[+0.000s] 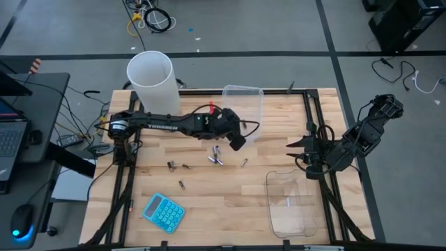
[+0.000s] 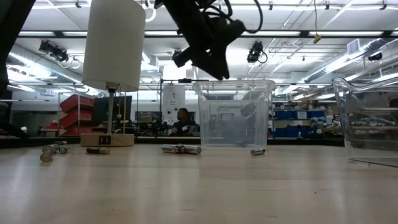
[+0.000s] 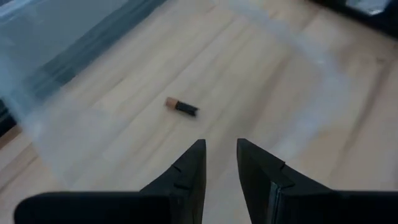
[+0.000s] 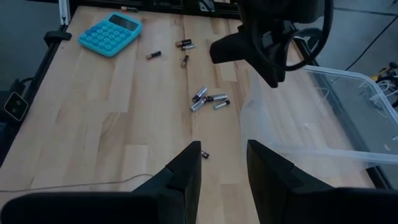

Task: Sort batteries
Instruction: Put the brown battery into the top transparent bin

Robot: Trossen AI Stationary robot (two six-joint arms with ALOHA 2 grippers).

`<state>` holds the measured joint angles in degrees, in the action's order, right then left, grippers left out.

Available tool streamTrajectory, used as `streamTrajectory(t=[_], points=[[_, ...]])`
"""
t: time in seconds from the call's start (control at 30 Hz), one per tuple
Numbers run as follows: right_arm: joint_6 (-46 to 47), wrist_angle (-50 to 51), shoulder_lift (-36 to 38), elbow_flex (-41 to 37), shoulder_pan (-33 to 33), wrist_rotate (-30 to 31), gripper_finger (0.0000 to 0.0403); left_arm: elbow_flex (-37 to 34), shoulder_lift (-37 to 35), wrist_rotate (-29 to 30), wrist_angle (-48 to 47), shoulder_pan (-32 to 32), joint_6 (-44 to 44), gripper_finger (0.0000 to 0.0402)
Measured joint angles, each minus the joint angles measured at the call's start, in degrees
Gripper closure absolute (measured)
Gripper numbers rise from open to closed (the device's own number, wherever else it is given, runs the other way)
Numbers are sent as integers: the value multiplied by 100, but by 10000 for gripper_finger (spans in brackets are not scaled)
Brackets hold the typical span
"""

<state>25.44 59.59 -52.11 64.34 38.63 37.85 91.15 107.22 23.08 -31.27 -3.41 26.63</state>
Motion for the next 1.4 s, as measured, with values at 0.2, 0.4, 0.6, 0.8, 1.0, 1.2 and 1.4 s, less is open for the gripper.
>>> streamTrajectory(t=[0.2,0.4,0.6,0.8,1.0,1.2,1.4], points=[[30,-83,0,0,-2,2,288,29,-83,-132,308,12,-420,310],[74,-90,-12,0,-2,2,288,561,-94,-277,-68,99,-892,310],[160,-87,-12,0,-2,2,288,1104,-98,59,-665,477,-1385,311],[159,-87,-12,0,-2,163,288,1608,-98,688,-1203,995,-1744,316],[198,-104,-12,0,-2,166,288,1928,-266,1557,-2445,1520,-1502,323],[200,-165,-12,0,-2,281,288,1930,-595,2527,-3532,1949,-1064,331],[189,-256,-13,0,-2,287,288,1927,-810,2338,-4574,2299,-625,337]])
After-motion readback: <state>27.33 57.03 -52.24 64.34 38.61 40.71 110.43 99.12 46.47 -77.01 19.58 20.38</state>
